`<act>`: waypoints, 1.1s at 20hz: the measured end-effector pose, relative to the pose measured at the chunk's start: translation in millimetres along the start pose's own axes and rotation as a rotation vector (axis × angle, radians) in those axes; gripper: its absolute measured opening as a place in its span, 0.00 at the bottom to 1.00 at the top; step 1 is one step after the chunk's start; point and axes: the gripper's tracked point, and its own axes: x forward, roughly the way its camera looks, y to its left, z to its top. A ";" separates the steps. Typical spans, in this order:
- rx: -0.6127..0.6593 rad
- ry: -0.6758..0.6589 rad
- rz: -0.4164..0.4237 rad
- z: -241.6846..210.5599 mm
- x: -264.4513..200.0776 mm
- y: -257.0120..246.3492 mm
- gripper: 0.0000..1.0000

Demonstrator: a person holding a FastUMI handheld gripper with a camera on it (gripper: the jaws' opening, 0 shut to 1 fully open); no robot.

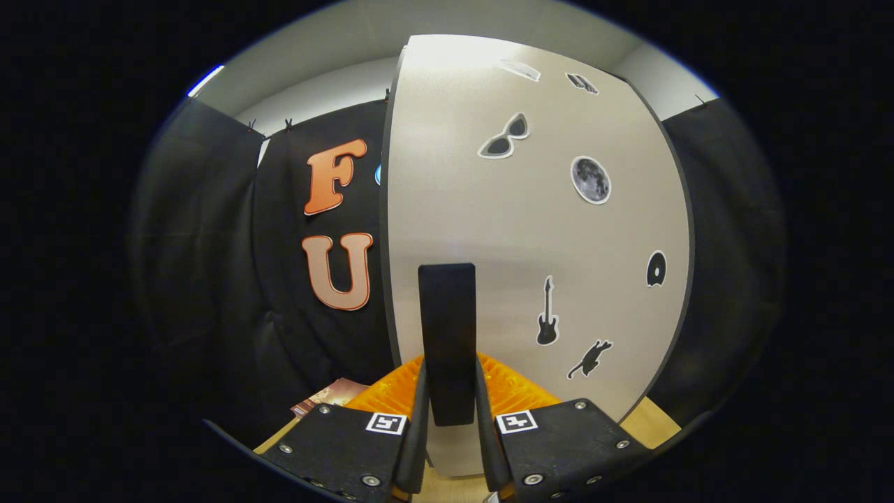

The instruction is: Open the shoe cabinet door, grab the shoes and put them into the shoe cabinet, then close the shoe cabinet door.

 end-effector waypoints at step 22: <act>0.055 -0.022 0.022 -3.9 -127.1 -76.2 0.32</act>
